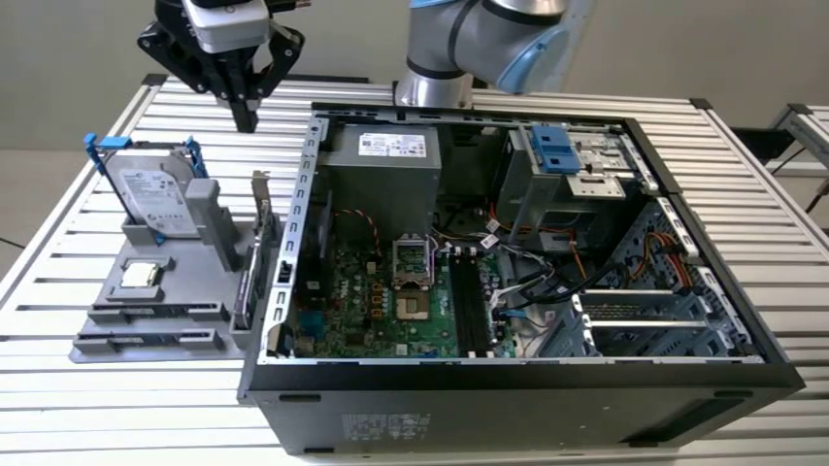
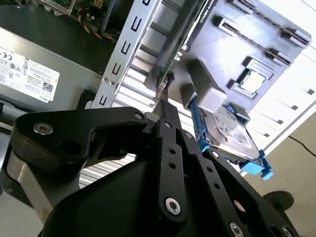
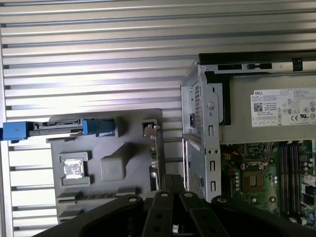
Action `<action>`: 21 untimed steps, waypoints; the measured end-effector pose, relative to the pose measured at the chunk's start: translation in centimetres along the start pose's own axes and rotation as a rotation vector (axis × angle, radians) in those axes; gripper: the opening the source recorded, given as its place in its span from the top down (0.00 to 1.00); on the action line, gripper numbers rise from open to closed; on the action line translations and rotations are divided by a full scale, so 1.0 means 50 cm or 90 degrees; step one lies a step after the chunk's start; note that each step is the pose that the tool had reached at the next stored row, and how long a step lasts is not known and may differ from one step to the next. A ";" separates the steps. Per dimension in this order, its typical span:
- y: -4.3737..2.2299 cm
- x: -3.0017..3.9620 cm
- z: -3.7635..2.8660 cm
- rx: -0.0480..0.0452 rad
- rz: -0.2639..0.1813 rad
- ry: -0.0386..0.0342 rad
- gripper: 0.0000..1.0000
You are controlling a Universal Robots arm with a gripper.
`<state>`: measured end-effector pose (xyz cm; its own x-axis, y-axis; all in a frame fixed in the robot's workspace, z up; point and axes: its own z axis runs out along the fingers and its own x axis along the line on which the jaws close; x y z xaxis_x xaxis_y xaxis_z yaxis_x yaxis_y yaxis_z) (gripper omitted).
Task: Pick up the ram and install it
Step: 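Reach for the ram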
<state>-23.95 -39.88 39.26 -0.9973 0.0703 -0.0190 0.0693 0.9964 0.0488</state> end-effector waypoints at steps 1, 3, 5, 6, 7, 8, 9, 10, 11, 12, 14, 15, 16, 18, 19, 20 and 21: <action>0.000 0.002 0.000 0.0000 0.000 0.0000 1.00; 0.000 0.006 0.000 0.0000 0.000 0.0000 1.00; -0.001 0.010 0.000 0.0000 0.000 0.0000 1.00; -0.001 0.011 0.000 0.0000 0.000 0.0000 1.00; -0.001 0.013 0.000 0.0000 0.000 0.0000 1.00; -0.001 0.015 0.000 0.0000 0.000 0.0000 1.00; -0.001 0.016 0.000 0.0000 0.000 0.0000 1.00; -0.001 0.018 0.000 0.0000 0.000 0.0000 1.00; -0.001 0.019 0.000 0.0000 0.000 0.0000 1.00; -0.001 0.021 0.000 0.0000 0.000 0.0000 1.00; -0.002 0.023 0.000 0.0000 0.000 0.0000 1.00; -0.002 0.023 -0.001 0.0000 0.000 0.0000 1.00; -0.002 0.024 -0.001 0.0000 0.000 0.0000 1.00; -0.002 0.026 -0.001 0.0000 0.000 0.0000 1.00; -0.002 0.027 -0.001 0.0000 0.000 0.0000 1.00; -0.002 0.028 -0.001 0.0000 0.000 0.0000 1.00; -0.002 0.030 -0.001 0.0000 0.000 0.0000 1.00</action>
<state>-25.43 -39.88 39.26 -0.9974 0.0700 -0.0190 0.0690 0.9964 0.0487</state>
